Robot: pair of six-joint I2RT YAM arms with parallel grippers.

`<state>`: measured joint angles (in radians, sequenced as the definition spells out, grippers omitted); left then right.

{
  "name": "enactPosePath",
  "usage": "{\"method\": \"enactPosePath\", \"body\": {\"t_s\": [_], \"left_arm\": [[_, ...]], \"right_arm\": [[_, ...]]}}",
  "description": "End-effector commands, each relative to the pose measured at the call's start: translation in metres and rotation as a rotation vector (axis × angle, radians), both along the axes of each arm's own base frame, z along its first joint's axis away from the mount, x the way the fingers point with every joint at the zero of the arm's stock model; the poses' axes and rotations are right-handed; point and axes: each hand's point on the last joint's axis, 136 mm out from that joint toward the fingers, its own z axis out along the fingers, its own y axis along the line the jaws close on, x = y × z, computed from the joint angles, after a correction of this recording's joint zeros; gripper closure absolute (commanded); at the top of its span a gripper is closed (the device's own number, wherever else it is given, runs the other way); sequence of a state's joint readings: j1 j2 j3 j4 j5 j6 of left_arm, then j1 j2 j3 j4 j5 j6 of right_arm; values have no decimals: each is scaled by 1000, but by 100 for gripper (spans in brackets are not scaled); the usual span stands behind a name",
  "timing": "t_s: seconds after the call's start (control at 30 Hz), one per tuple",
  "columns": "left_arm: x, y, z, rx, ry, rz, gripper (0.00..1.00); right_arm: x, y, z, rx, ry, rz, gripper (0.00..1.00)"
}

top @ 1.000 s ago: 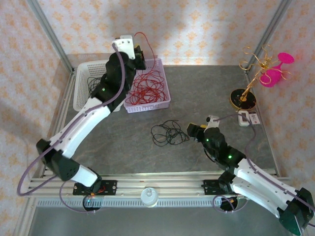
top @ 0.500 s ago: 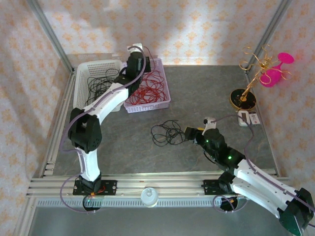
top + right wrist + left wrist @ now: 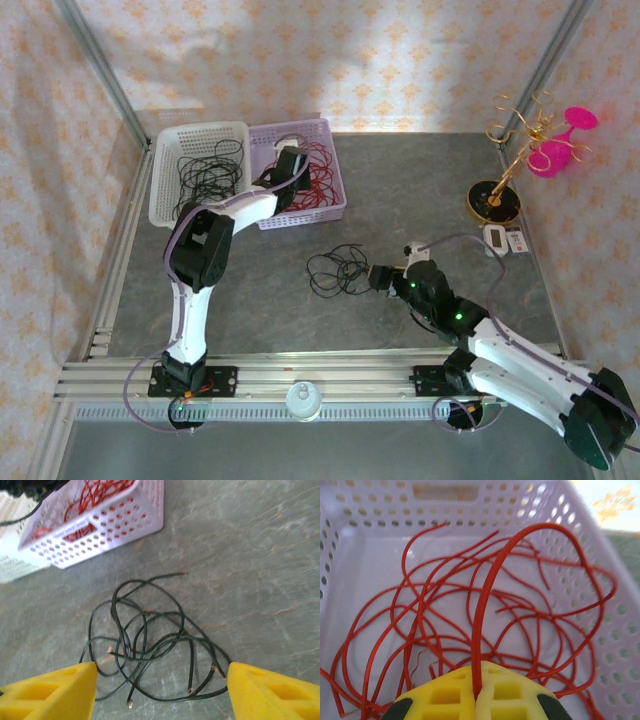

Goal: Untangle the cables
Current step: Place the cable into the container, then untie the cable.

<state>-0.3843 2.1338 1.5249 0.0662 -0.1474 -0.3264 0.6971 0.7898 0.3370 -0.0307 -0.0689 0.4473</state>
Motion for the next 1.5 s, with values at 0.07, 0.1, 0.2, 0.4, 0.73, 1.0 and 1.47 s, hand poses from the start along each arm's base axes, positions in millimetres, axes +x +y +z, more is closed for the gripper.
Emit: {"method": "enactPosePath", "body": {"t_s": [0.07, 0.1, 0.2, 0.4, 0.73, 1.0, 1.47], "left_arm": [[-7, 15, -17, -28, 49, 21, 100], [-9, 17, -15, -28, 49, 20, 95], [-15, 18, -5, -29, 39, 8, 72], [-27, 18, 32, -57, -21, -18, 64], [-77, 21, 101, -110, -136, -60, 49], [-165, 10, 111, -175, -157, -181, 50], [-284, -59, 125, -424, -177, -616, 52]], "right_arm": [[1, 16, -12, -27, 14, 90, 31], [3, 15, -13, -39, 11, 87, 31], [6, 23, -8, -24, -7, 117, 32], [16, 35, 7, 4, -37, 139, 34], [44, 52, 3, -61, -15, 144, 42], [60, 60, -22, -117, 28, 140, 60], [60, 40, 67, -100, -231, 104, 99]]}}
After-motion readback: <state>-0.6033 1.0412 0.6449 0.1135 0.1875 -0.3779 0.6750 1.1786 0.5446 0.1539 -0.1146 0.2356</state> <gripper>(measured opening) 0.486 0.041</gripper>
